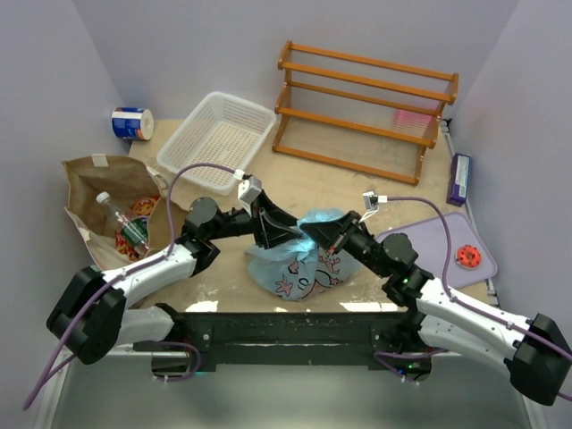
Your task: Place the mixed food into the grocery bags and tie them
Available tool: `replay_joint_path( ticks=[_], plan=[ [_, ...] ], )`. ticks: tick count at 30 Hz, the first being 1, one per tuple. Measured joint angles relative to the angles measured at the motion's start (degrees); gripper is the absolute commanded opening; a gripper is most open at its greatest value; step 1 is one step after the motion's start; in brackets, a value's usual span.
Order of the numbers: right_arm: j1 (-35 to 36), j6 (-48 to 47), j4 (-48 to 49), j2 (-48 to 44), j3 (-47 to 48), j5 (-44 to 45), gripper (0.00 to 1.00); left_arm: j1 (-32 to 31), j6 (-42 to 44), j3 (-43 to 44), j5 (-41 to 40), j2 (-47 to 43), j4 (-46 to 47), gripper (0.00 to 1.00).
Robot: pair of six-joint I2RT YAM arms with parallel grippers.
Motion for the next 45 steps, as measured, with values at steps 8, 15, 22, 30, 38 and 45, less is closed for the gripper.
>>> replay_joint_path(
  ticks=[8,15,22,30,38,45],
  plan=[
    [-0.3,0.3,0.4,0.0,-0.3,-0.3,0.0,0.0,-1.5,0.0,1.7,2.2,4.6,0.29],
    [-0.5,0.4,0.4,-0.2,-0.5,-1.0,0.0,-0.4,-2.3,0.0,3.5,3.7,6.5,0.0],
    [-0.7,0.5,-0.2,-1.5,-0.5,-1.4,0.0,-0.6,-2.9,0.0,3.2,3.2,6.5,0.0],
    [-0.8,-3.1,-12.4,-7.1,2.4,-0.8,0.4,-1.9,-2.3,0.5,0.8,0.6,-0.7,0.0],
    [-1.1,-8.0,-22.4,-12.3,4.9,0.1,0.55,-1.5,-2.3,1.6,-2.0,0.4,-6.2,0.0],
    [-1.1,-14.2,-29.5,-13.7,6.2,-3.5,0.65,-1.5,-2.8,3.5,-5.3,0.3,-9.9,0.0]
  ],
)
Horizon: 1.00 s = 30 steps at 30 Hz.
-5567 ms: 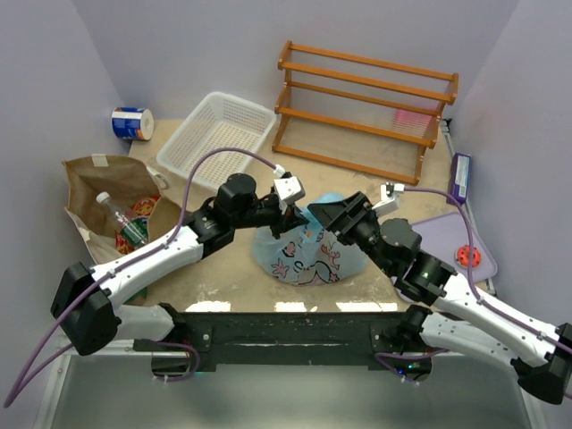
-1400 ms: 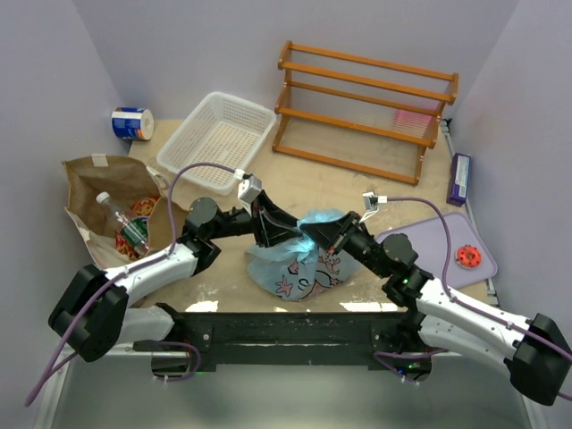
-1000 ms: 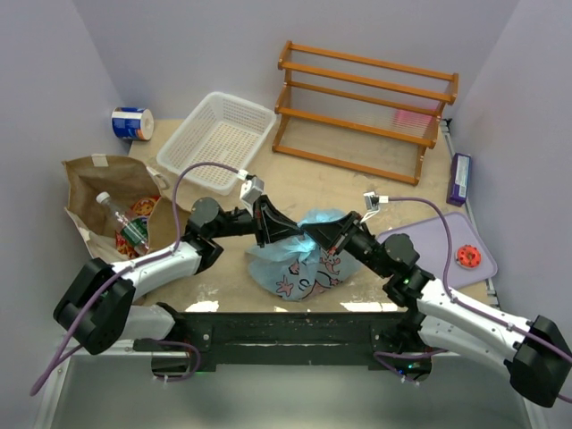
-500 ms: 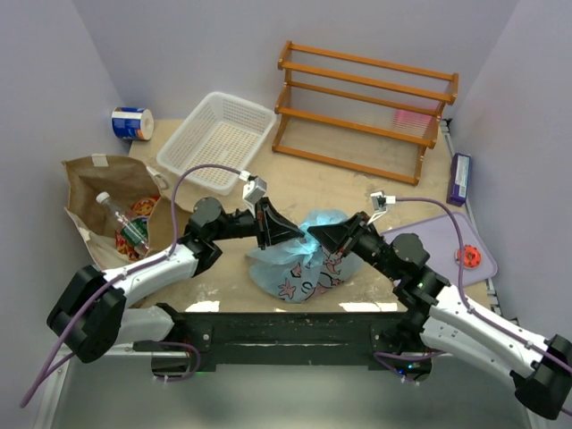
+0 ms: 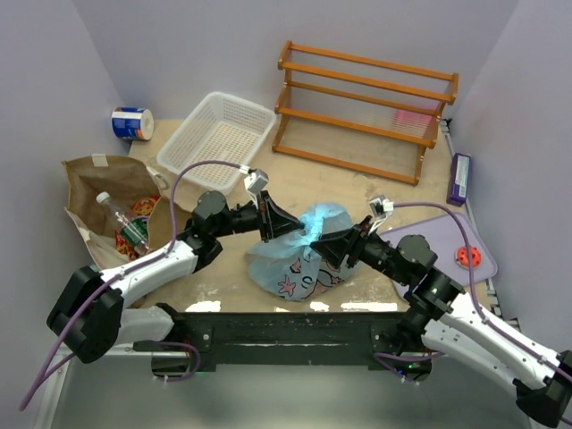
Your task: Place the mixed food into the grocery bags and tie them
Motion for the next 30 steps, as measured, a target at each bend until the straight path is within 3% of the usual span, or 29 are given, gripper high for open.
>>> replay_joint_path(
  ticks=[6,15,24,27,28,30],
  plan=[
    [0.1,-4.4,-3.6,-2.5,0.5,-1.6,0.66,0.5,-1.2,1.4,-2.5,0.0,-3.3,0.0],
    [4.0,-8.6,-4.9,5.3,3.2,-1.8,0.59,0.6,-1.2,3.1,-4.2,0.0,-6.4,0.0],
    [8.2,-9.9,-4.4,9.6,5.2,4.4,0.53,0.6,-0.8,3.8,-4.8,0.0,-8.2,0.0],
    [8.3,-10.3,-4.6,9.5,5.3,6.8,0.38,0.6,-0.5,3.9,-5.0,0.0,-9.0,0.0],
    [8.3,-10.4,-4.8,9.2,5.4,7.6,0.24,0.6,-0.2,3.9,-5.1,0.0,-9.2,0.0],
    [8.3,-11.0,-5.0,8.6,5.7,8.8,0.11,0.6,-0.1,3.9,-5.1,0.0,-9.4,0.0]
  ],
)
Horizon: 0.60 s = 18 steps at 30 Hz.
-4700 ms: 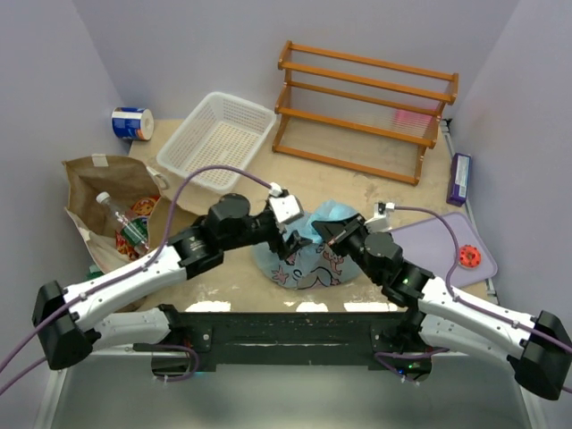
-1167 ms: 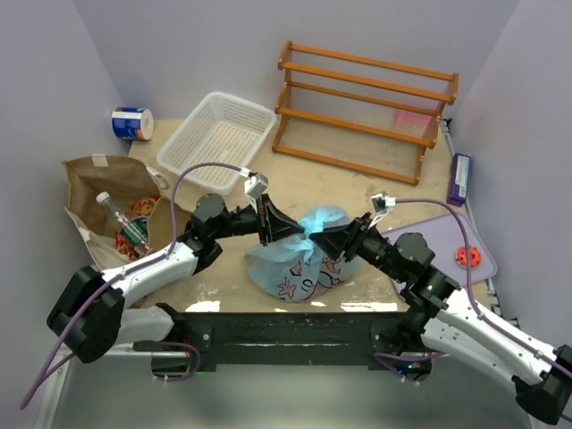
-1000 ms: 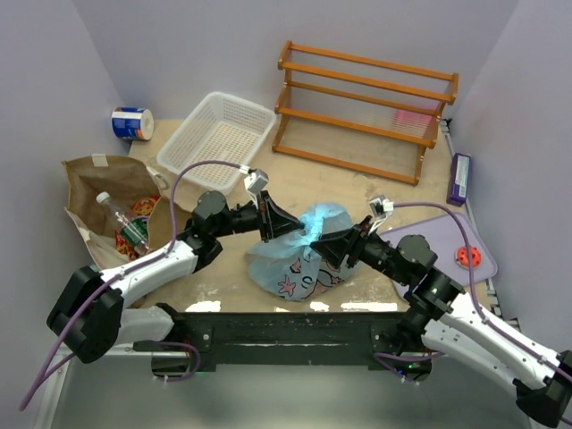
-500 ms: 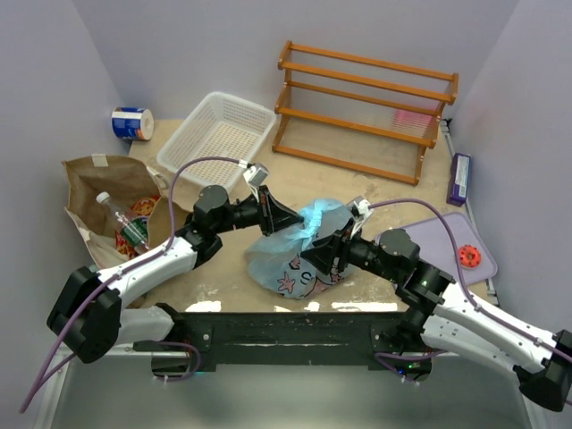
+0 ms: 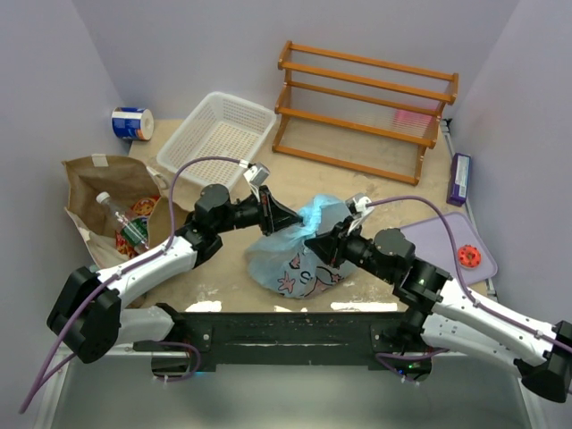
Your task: Place the mixed food into the grocery bags and tie them
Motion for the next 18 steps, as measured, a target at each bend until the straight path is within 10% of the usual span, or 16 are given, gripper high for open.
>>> replay_joint_path(
  ticks=[18],
  plan=[
    [0.5,1.7,-8.8,-4.6,3.0,12.2,0.0,6.0,3.7,3.4,5.6,-5.0,-10.2,0.0]
  ],
)
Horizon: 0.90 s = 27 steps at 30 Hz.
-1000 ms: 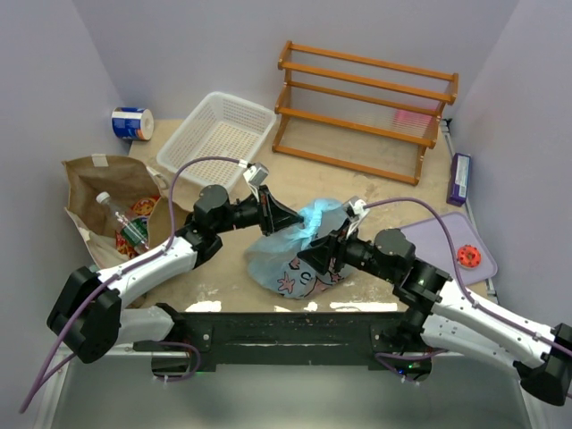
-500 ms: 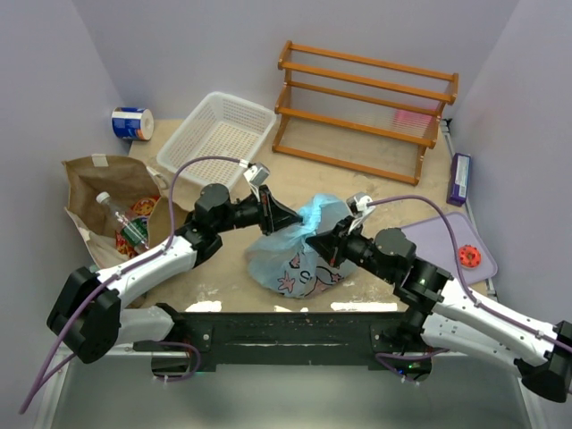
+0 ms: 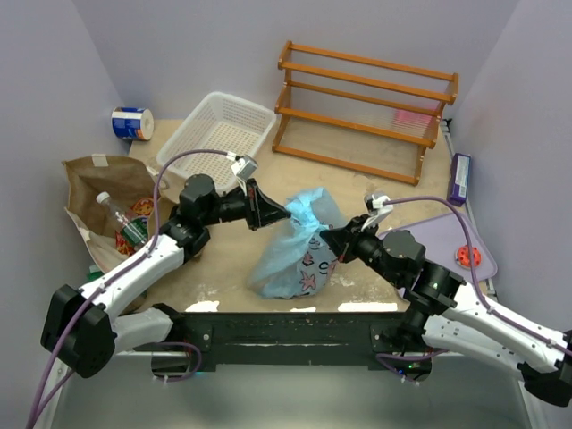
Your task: Place the mixed food into the grocery bags and tie them
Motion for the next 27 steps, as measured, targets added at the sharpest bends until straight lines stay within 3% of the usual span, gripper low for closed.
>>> replay_joint_path(
  ticks=[27],
  plan=[
    [0.3,4.8,-11.8,-3.8,2.7,9.2,0.0,7.3,10.3,3.3,4.0,-3.5,-11.6,0.0]
  ],
)
